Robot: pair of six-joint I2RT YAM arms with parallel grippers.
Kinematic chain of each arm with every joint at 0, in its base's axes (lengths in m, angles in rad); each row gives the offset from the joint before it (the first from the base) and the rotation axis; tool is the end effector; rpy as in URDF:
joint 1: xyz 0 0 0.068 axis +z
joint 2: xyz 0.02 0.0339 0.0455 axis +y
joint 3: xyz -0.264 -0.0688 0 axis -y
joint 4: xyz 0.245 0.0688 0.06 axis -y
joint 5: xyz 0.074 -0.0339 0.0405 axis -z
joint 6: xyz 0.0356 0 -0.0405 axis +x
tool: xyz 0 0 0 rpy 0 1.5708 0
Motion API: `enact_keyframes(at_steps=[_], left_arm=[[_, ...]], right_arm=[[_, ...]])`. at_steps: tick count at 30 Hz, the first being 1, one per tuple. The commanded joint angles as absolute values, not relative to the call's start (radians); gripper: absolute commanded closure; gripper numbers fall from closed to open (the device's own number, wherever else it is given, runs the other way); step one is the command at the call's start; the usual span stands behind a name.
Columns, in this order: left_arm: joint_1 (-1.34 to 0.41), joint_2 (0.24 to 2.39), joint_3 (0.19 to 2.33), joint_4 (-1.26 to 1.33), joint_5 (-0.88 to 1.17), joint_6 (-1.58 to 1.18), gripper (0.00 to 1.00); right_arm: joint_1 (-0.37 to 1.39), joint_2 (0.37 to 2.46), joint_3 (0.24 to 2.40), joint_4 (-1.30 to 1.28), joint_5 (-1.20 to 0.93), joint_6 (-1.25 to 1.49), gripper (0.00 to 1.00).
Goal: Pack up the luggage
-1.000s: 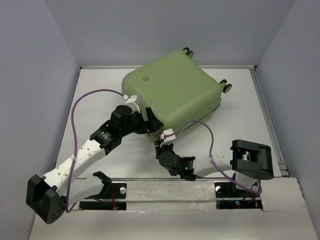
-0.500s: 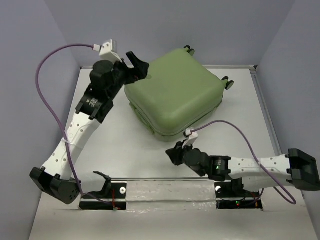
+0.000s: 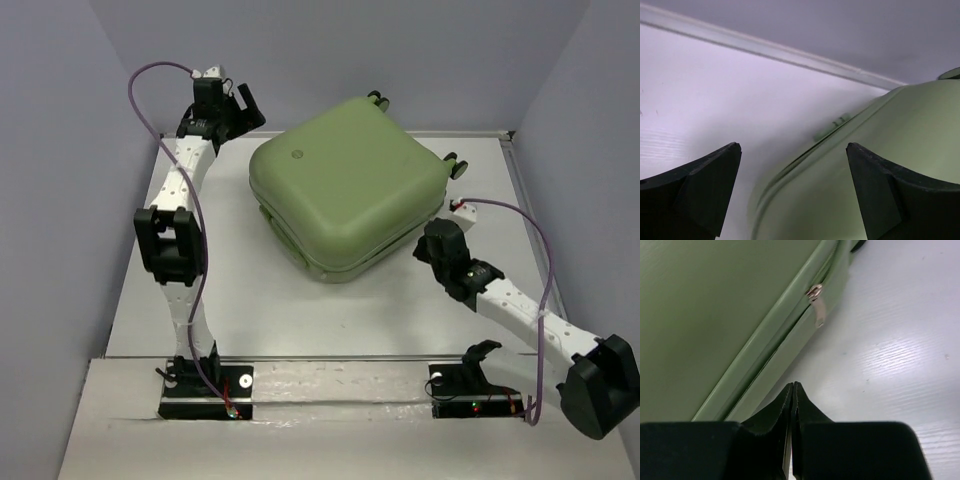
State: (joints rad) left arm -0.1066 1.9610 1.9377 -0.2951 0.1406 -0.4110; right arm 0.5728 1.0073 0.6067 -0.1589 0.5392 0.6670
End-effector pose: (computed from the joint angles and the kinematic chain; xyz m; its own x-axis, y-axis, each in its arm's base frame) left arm 0.4673 -0.0550 0.3777 -0.3803 -0.3571 -0.8531 0.0935 0.9028 -0.4197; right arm 0.1919 0.1020 0.2409 -0.4119 0.3660 -0.8345 0.1979 0.9299 0.3102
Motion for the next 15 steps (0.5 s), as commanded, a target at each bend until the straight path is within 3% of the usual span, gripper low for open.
enact_keyframes(at_steps=[1, 6, 15], left_arm=[[-0.075, 2.109, 2.19, -0.403, 0.285, -0.387, 0.01], [-0.077, 2.327, 2.39, -0.454, 0.359, -0.428, 0.01], [-0.127, 2.266, 2.188, -0.375, 0.383, -0.433, 0.01]], right_arm=[[0.415, 1.087, 0.681, -0.128, 0.427, 0.583, 0.93], [0.308, 1.192, 0.734, -0.057, 0.284, 0.554, 0.93], [0.308, 1.312, 0.834, 0.044, 0.12, 0.502, 0.93]])
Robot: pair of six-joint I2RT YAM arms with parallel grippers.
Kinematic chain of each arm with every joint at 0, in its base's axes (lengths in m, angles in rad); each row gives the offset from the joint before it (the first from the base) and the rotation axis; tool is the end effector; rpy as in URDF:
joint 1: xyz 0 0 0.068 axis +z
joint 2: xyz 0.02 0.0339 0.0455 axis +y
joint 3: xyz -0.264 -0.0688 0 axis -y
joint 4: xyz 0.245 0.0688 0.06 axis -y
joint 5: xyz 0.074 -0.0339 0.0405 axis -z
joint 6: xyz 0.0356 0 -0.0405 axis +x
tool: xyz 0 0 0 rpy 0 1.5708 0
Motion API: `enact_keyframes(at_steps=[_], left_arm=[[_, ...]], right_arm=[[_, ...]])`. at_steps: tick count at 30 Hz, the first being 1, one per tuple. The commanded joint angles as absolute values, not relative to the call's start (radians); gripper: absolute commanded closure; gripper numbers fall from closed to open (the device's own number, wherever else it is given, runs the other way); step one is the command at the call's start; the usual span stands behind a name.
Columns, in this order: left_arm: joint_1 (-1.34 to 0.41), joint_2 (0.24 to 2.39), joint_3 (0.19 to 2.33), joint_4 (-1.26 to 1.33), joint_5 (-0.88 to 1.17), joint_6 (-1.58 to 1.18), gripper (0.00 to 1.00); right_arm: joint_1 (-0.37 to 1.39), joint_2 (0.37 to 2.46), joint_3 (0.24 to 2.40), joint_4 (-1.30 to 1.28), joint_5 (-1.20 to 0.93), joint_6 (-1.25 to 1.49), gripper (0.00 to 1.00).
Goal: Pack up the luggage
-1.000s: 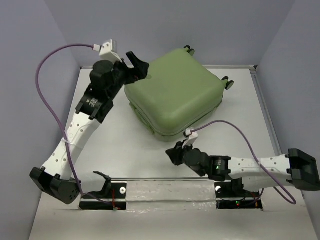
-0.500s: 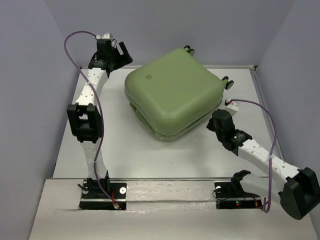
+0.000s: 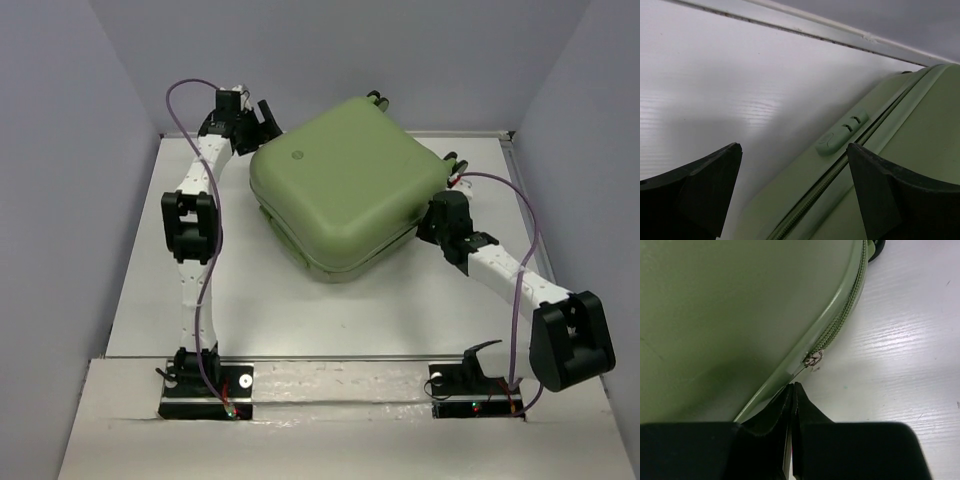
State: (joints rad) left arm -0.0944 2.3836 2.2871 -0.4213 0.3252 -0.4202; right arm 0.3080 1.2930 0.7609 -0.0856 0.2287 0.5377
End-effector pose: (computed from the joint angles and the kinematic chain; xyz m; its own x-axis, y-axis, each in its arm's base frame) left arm 0.5514 -0.0636 0.2778 -0.5991 -0.3316 -0.7288 0.1329 0.8564 -0.4989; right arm 0.2671 0.0765 0.2318 -0.5350 0.3532 -0.7674 0.1803 0.9352 0.3047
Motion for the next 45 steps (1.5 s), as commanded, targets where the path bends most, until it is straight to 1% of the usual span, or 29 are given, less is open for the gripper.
enact_keyframes(at_steps=[1, 2, 3, 4, 8, 9, 10, 12, 14, 16, 17, 20, 21, 22, 23, 27, 29, 31, 33, 36, 37, 38, 39, 40, 41, 42, 43, 44, 45], left_arm=[[-0.132, 2.232, 2.119, -0.341, 0.377, -0.44, 0.01], [-0.133, 2.194, 1.974, -0.269, 0.35, -0.471, 0.01], [-0.133, 2.113, 1.898, -0.226, 0.35, -0.488, 0.01], [-0.133, 2.079, 1.77, -0.165, 0.348, -0.511, 0.01], [-0.132, 1.918, 1.544, -0.108, 0.318, -0.523, 0.01], [-0.13, 1.839, 1.499, -0.094, 0.304, -0.54, 0.01], [-0.13, 1.8, 1.394, -0.042, 0.295, -0.552, 0.01], [-0.13, 1.684, 1.303, -0.015, 0.273, -0.583, 0.01], [-0.133, 1.605, 1.162, 0.035, 0.258, -0.594, 0.01], [-0.133, 1.484, 1.067, 0.066, 0.252, -0.607, 0.01], [-0.133, 1.404, 0.984, 0.083, 0.232, -0.614, 0.01], [-0.133, 1.29, 0.862, 0.092, 0.203, -0.618, 0.01], [-0.133, 1.225, 0.841, 0.091, 0.196, -0.618, 0.01], [-0.133, 1.198, 0.81, 0.086, 0.199, -0.614, 0.01], [-0.133, 1.174, 0.802, 0.074, 0.199, -0.608, 0.01], [-0.133, 1.076, 0.831, 0.003, 0.167, -0.557, 0.01], [-0.133, 1.016, 0.909, -0.087, 0.134, -0.523, 0.01], [-0.135, 0.947, 0.972, -0.138, 0.109, -0.473, 0.01], [-0.141, 0.87, 0.994, -0.204, 0.078, -0.43, 0.01], [-0.161, 0.777, 0.971, -0.264, 0.106, -0.402, 0.01], [-0.169, 0.755, 0.944, -0.281, 0.123, -0.39, 0.01], [-0.188, 0.735, 0.928, -0.317, 0.158, -0.384, 0.01], [-0.199, 0.689, 0.916, -0.339, 0.167, -0.376, 0.01], [-0.212, 0.666, 0.907, -0.365, 0.169, -0.365, 0.02], [-0.221, 0.638, 0.884, -0.408, 0.164, -0.362, 0.02], [-0.227, 0.611, 0.873, -0.429, 0.163, -0.361, 0.02], [-0.232, 0.56, 0.858, -0.446, 0.169, -0.36, 0.02], [-0.232, 0.539, 0.82, -0.468, 0.202, -0.368, 0.02], [-0.232, 0.525, 0.801, -0.475, 0.221, -0.376, 0.02]], right_arm=[[0.308, 1.321, 0.841, 0.058, 0.106, 0.502, 0.93], [0.308, 1.339, 0.859, 0.083, 0.089, 0.5, 0.93], [0.308, 1.353, 0.871, 0.092, 0.054, 0.497, 0.93], [0.308, 1.368, 0.883, 0.109, 0.035, 0.499, 0.93], [0.308, 1.451, 0.956, 0.136, -0.075, 0.508, 0.93], [0.308, 1.489, 0.988, 0.146, -0.133, 0.508, 0.93], [0.308, 1.512, 1.009, 0.149, -0.165, 0.514, 0.93], [0.308, 1.583, 1.057, 0.147, -0.239, 0.517, 0.93], [0.308, 1.633, 1.147, 0.135, -0.29, 0.525, 0.93], [0.308, 1.695, 1.23, 0.103, -0.353, 0.525, 0.9], [0.308, 1.766, 1.334, 0.053, -0.395, 0.523, 0.86], [0.308, 1.882, 1.501, -0.024, -0.448, 0.522, 0.75], [0.308, 1.897, 1.531, -0.043, -0.456, 0.52, 0.65], [0.308, 1.916, 1.552, -0.066, -0.454, 0.511, 0.59], [0.308, 1.917, 1.58, -0.078, -0.45, 0.502, 0.49], [0.299, 1.887, 1.58, -0.118, -0.41, 0.462, 0.22], [0.29, 1.861, 1.565, -0.158, -0.384, 0.43, 0.19], [0.29, 1.786, 1.496, -0.166, -0.338, 0.39, 0.2], [0.29, 1.714, 1.421, -0.164, -0.275, 0.374, 0.29], [0.29, 1.548, 1.229, -0.12, -0.256, 0.357, 0.44], [0.29, 1.451, 1.106, -0.095, -0.256, 0.362, 0.5], [0.29, 1.398, 1.039, -0.036, -0.261, 0.364, 0.54], [0.29, 1.344, 0.972, -0.013, -0.273, 0.364, 0.65], [0.29, 1.291, 0.903, 0.03, -0.287, 0.371, 0.71], [0.29, 1.181, 0.756, 0.104, -0.308, 0.379, 0.75], [0.29, 1.13, 0.682, 0.147, -0.34, 0.391, 0.79], [0.29, 1.082, 0.605, 0.206, -0.432, 0.428, 0.8], [0.304, 1.007, 0.528, 0.342, -0.483, 0.449, 0.79], [0.304, 0.985, 0.411, 0.397, -0.529, 0.466, 0.76]])
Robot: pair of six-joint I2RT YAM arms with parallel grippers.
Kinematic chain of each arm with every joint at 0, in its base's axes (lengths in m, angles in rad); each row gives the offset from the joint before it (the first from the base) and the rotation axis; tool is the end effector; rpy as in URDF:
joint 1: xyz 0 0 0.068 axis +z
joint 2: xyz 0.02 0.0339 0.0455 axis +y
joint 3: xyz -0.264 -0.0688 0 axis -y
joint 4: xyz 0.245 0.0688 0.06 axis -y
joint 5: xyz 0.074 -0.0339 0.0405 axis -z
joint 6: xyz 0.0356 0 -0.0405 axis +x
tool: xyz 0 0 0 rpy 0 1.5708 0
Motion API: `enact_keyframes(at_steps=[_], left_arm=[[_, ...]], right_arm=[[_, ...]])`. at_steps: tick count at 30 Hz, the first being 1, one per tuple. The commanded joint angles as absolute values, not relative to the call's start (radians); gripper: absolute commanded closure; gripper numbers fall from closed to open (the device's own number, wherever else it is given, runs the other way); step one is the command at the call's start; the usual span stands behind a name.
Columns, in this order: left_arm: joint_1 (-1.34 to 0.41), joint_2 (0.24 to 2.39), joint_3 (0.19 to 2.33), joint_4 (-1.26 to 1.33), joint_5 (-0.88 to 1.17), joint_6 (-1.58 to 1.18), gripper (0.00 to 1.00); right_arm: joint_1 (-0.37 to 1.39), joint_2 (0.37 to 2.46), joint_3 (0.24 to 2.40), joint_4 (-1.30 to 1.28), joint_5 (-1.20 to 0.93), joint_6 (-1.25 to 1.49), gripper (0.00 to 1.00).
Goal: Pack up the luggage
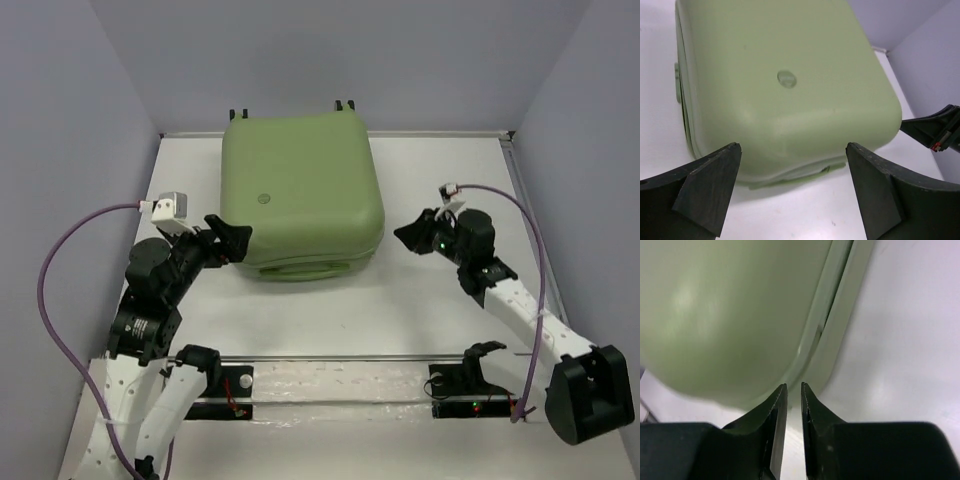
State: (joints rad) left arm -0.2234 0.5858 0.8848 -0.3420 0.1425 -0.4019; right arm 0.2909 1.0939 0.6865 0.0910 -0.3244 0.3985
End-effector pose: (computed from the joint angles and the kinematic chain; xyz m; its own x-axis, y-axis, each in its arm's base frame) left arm 0.1214 -0.0328 0.3843 -0.1785 -0.3565 -0.9171 0.3128 0.8631 -0.3964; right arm 0.2362 0.0826 0.2725 -0.4928 0.2364 -0.8374 -0.4023 0.7914 0.4602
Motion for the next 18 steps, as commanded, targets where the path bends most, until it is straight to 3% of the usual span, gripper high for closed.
enact_keyframes(at_steps=[1, 3, 8, 18], left_arm=[[-0.232, 0.505, 0.778, -0.477, 0.235, -0.383, 0.01], [-0.232, 0.497, 0.721, -0.46, 0.262, -0.396, 0.01], [-0.232, 0.535, 0.755, -0.433, 0.213, -0.384, 0.01], [-0.232, 0.667, 0.77, -0.351, 0.201, -0.388, 0.01]], right_arm=[[0.325, 0.97, 0.369, 0.443, -0.572, 0.477, 0.72], [0.365, 0.951, 0.31, 0.494, -0.574, 0.465, 0.59], [0.374, 0.953, 0.273, 0.544, -0.568, 0.433, 0.45], [0.394, 1.216, 0.392, 0.679, -0.554, 0.359, 0.41]])
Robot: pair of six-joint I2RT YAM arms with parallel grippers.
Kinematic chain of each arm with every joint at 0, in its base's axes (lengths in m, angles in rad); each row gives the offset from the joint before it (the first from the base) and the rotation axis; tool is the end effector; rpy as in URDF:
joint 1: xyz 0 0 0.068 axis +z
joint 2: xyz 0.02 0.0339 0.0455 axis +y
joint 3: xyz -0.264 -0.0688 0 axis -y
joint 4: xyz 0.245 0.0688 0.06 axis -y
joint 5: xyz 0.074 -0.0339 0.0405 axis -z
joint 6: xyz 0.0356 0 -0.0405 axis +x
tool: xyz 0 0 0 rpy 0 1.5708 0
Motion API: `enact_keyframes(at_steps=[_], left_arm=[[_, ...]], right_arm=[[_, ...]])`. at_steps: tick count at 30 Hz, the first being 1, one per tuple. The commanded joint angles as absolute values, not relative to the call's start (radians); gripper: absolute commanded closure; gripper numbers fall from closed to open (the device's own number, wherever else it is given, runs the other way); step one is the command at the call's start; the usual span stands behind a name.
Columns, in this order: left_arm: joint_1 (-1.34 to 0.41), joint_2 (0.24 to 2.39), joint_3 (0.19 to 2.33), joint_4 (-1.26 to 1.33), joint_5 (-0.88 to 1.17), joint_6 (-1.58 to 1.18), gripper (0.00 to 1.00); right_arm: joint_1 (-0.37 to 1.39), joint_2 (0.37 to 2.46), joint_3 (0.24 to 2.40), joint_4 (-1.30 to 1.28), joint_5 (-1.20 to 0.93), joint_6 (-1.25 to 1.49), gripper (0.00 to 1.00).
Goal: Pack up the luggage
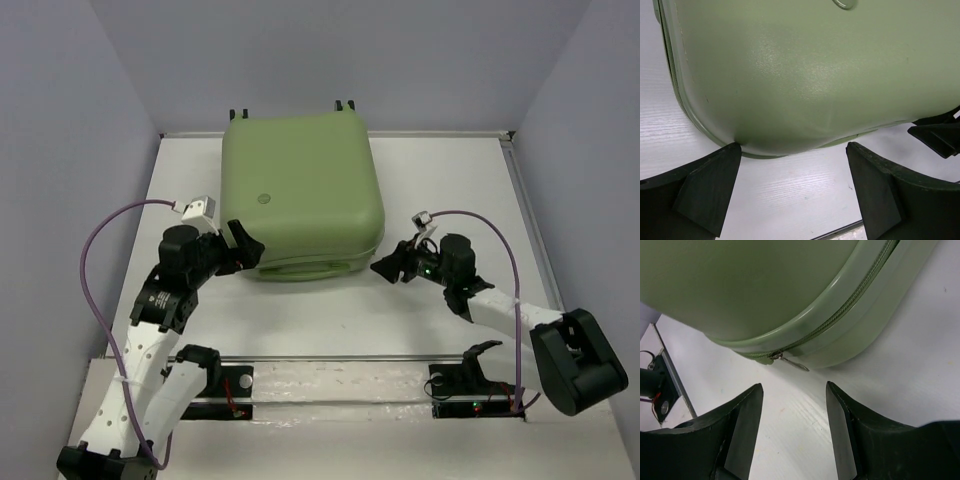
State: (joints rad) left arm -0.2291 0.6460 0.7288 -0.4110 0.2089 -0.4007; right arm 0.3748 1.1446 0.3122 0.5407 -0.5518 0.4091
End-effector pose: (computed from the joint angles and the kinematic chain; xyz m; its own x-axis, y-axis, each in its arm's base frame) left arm 0.1458 -0.0416 0.3174 -0.4503 -0.2868 -0.8456 0.2582 0.8647 -0.4308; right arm 0.1979 0.0979 0.1831 -0.5554 0.1455 -0.8188 -0.6082 0.6003 0.5193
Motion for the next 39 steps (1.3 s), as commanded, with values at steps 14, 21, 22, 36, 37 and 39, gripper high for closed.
enact_keyframes(at_steps=[14, 21, 22, 36, 37, 39], left_arm=[[-0.232, 0.811, 0.81, -0.272, 0.189, -0.357, 0.01], [-0.232, 0.845, 0.785, -0.169, 0.31, -0.373, 0.01], [-0.232, 0.854, 0.785, -0.152, 0.317, -0.376, 0.01], [-0.333, 0.905, 0.755, -0.041, 0.357, -0.437, 0.01], [-0.334, 0.911, 0.753, -0.041, 0.357, -0.436, 0.01], [-0.336, 0.916, 0.749, -0.032, 0.362, -0.437, 0.01]], right_arm=[[0.454, 1.336, 0.397, 0.873, -0.457, 0.351, 0.62], [0.593, 1.296, 0.348, 0.91, -0.267, 0.388, 0.93], [0.674, 1.287, 0.347, 0.888, -0.182, 0.385, 0.93], [1.156, 1.499, 0.708, 0.538, 0.39, 0.456, 0.93], [1.189, 1.535, 0.736, 0.529, 0.391, 0.448, 0.93], [1.2, 1.577, 0.819, 0.505, 0.379, 0.443, 0.93]])
